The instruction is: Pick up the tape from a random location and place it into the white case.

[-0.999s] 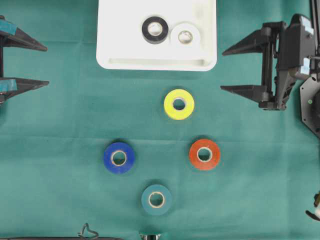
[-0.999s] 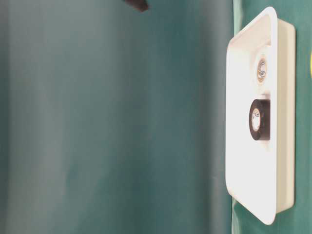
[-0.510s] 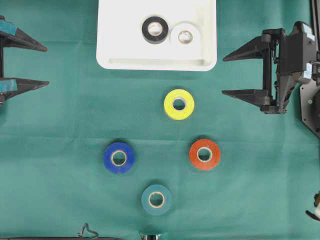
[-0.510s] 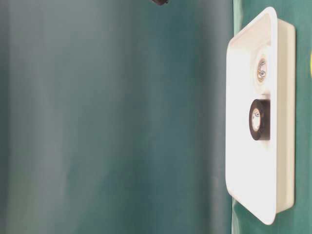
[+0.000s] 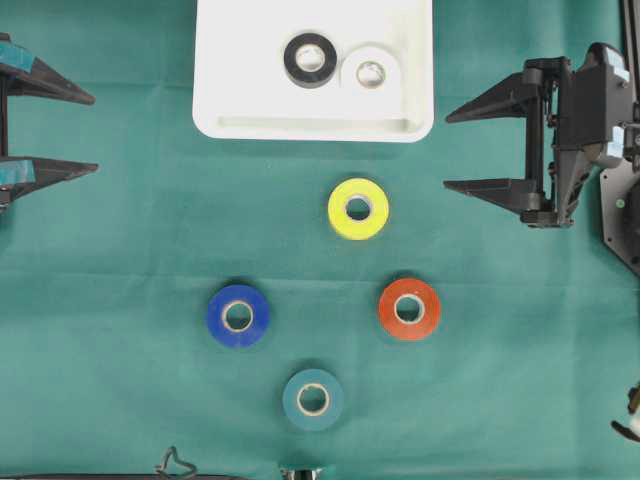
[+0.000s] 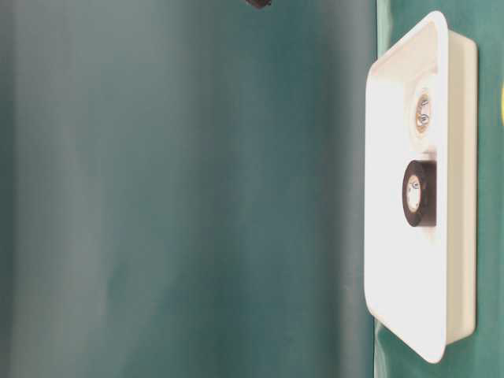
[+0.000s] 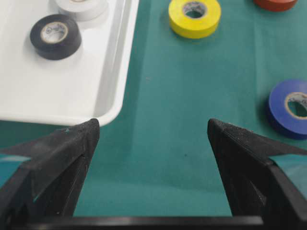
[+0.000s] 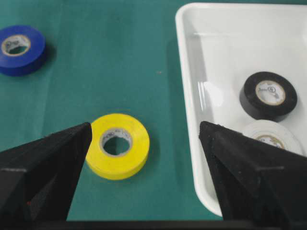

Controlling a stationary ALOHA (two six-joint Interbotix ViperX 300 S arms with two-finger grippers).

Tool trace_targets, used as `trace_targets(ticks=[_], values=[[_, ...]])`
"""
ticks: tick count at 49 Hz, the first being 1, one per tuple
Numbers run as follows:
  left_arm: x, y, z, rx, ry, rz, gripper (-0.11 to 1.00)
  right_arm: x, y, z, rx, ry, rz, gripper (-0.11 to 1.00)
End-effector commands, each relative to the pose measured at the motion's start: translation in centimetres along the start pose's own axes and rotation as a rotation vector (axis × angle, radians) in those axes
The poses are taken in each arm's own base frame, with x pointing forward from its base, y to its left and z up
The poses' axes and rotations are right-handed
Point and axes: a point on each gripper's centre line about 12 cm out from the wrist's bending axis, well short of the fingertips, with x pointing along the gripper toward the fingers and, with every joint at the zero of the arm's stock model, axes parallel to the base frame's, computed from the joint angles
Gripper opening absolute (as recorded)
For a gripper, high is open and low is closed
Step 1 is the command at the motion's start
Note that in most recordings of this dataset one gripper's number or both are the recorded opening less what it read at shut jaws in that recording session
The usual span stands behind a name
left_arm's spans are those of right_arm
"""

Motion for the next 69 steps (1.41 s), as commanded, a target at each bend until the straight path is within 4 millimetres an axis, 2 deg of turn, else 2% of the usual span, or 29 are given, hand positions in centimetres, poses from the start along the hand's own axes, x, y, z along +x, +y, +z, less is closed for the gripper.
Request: trace_targets(ticks=[1,29,49,69], values=[[0.0,0.0,0.5,-0.004,-0.014,0.001,0.96,-0.1,0.0,0.6,0.002,-0.02,0.002,0.89],[0.0,-0.1,0.5,-0.033,-0.014,-0.008,0.96,0.0,0.0,0.6,0.002,-0.017,0.002,0.89],[-0.4,-3.9,1.0,0.02,-0.055,-0.184,0.96,0.0,0.0,0.6,-0.001,-0.017,0.002,0.89],[-0.4,-4.1,1.0,0.023,-0.059,-0.192,0.96,0.0,0.0,0.5,-0.001,-0.015,0.001,0.89]])
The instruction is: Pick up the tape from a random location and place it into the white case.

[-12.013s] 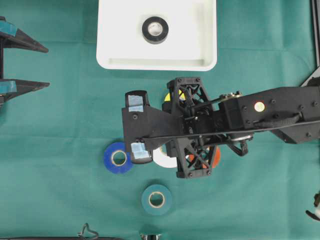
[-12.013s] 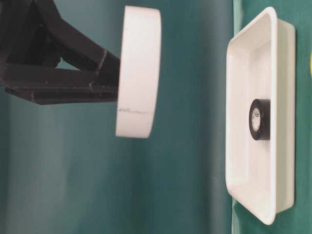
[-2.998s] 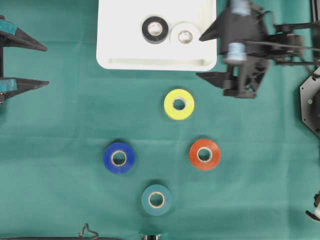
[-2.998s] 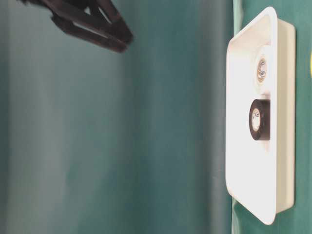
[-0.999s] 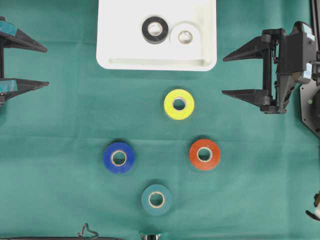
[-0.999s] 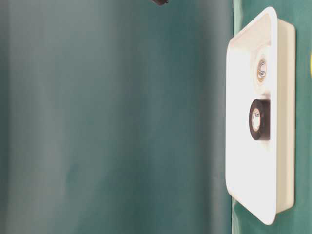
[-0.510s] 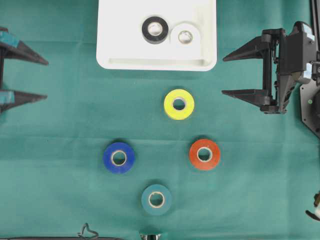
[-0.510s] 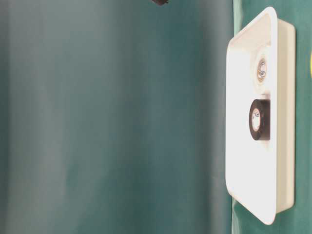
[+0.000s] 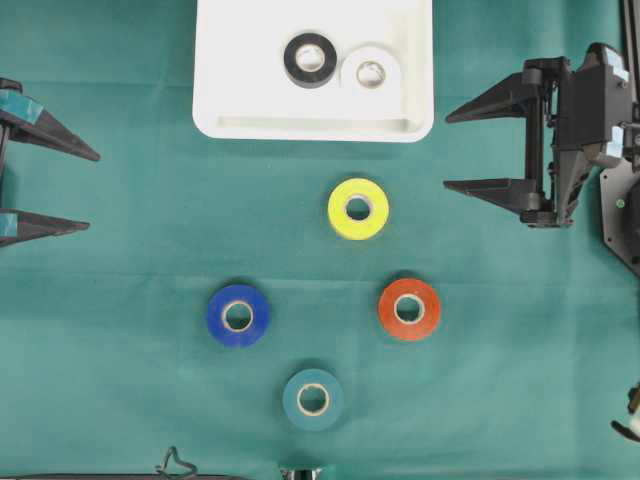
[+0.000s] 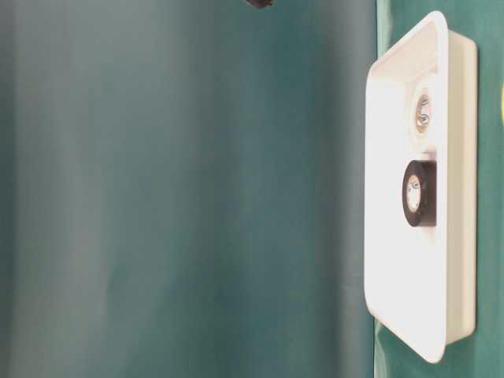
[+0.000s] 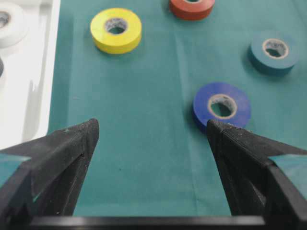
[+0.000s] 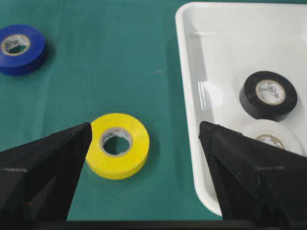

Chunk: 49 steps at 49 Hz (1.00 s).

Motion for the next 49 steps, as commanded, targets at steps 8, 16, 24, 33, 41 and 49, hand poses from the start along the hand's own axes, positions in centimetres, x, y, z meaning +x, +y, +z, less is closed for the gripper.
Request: trace_targets(ticks=[8,16,24,33,41,49], values=[[0.0,-0.1,0.6,-0.002,-0.024,-0.002,0.96,0.0,0.1,0.6,-0.001,-0.018,0.003,0.89],[0.0,-0.1,0.7,-0.001,-0.026,-0.003,0.96,0.0,0.1,0.6,-0.001,-0.017,0.003,0.89],[0.4,-0.1,0.7,-0.001,-0.028,-0.002,0.96,0.0,0.1,0.6,-0.001,-0.02,0.004,0.89],[2.4,0.0,1.2,0.003,-0.06,-0.001,0.96,0.1,0.1,0.5,-0.002,-0.013,0.003,0.89],[5.2,-0.1,2.6,0.006,-0.092,-0.001,0.96,0.4,0.0,0.4,-0.001,-0.004,0.001,0.89],[8.7,0.0,4.2,0.007,-0.083,0.005,0.96,0.5,0.0,0.4,-0.001,0.002,0.0,0.89]])
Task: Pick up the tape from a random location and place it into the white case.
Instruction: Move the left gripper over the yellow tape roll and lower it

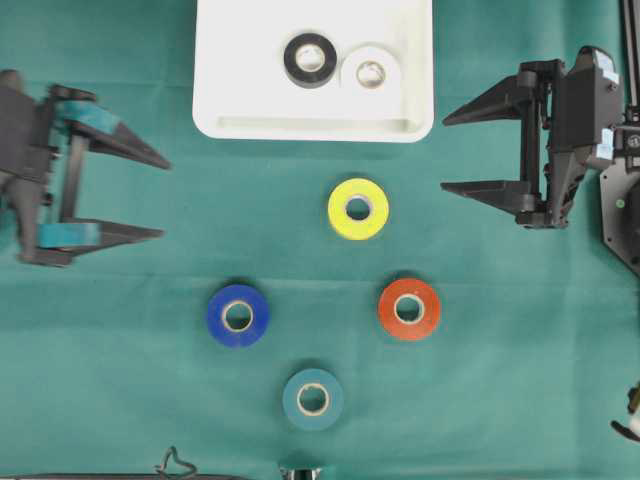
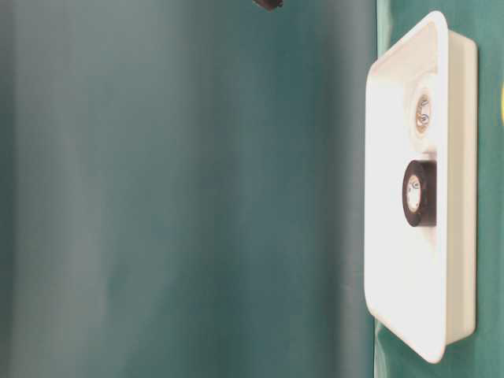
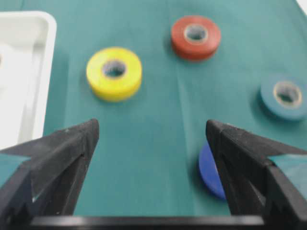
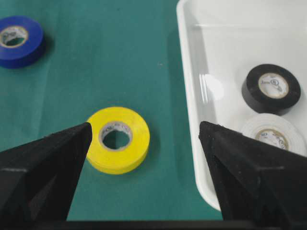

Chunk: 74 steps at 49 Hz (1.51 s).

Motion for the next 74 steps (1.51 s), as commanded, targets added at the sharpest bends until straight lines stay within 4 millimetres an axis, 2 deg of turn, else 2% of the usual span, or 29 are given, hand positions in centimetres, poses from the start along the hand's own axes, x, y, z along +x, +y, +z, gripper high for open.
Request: trace_targets(ticks=[1,8,19,28,41,60,74], values=[[1.8,0.0,1.8,0.0,-0.026,0.003,0.96,0.1,0.0,0.7,-0.002,-0.02,0.001,0.89],[5.2,0.3,3.3,0.002,-0.003,0.01,0.96,0.1,0.0,0.7,-0.003,-0.02,0.001,0.89],[9.5,0.2,6.9,0.062,-0.034,0.011,0.96,0.1,0.1,0.7,-0.005,-0.015,0.001,0.89],[11.8,0.6,9.3,0.106,-0.065,0.022,0.96,0.2,0.0,0.7,-0.007,-0.014,0.001,0.89],[14.5,1.8,11.0,0.108,-0.081,0.048,0.96,0.4,0.0,0.5,-0.012,-0.007,0.001,0.89],[15.1,2.5,11.5,0.093,-0.064,0.059,0.96,0.4,0.0,0.5,-0.012,-0.001,0.0,0.89],[16.3,2.4,12.1,0.087,0.135,0.047,0.96,0.4,0.0,0.5,-0.014,-0.002,-0.002,0.89]])
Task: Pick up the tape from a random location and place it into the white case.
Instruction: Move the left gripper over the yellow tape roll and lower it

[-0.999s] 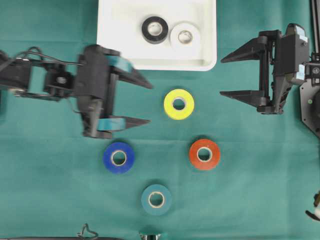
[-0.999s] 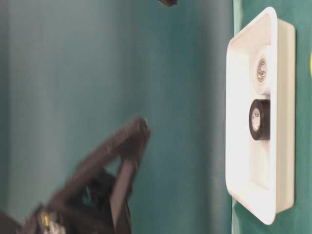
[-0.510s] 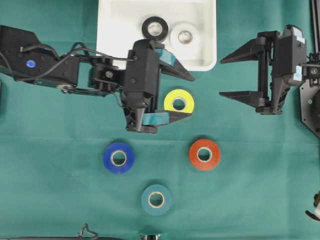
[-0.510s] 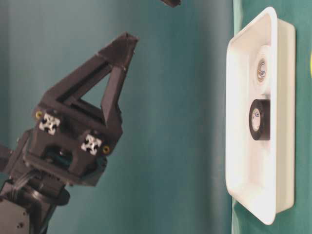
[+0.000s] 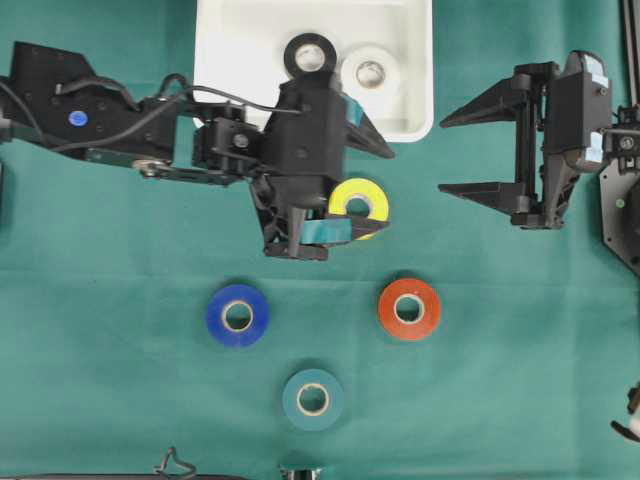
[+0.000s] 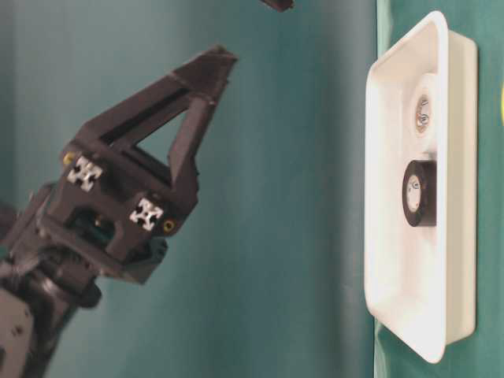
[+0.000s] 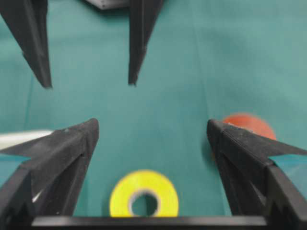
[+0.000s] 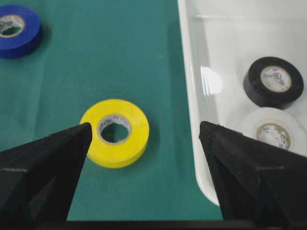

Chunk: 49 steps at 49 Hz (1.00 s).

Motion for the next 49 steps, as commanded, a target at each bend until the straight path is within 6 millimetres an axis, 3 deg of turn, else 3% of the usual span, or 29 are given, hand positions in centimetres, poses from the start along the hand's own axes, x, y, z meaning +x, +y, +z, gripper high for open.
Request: trace_targets(ticks=[1,25,33,49], values=[[-0.4,0.2,2.0,0.002,0.027,-0.003,0.96,0.0,0.1,0.9,-0.003,-0.024,0.003,0.89],[1.7,-0.4,4.3,0.02,0.431,-0.051,0.96,-0.1,0.1,0.9,-0.001,-0.026,0.002,0.89],[1.9,-0.7,4.8,0.026,0.454,-0.058,0.96,0.0,0.1,0.9,-0.003,-0.024,0.003,0.89],[1.9,-0.7,3.7,0.022,0.452,-0.056,0.96,0.0,0.1,0.9,-0.003,-0.026,0.004,0.89]])
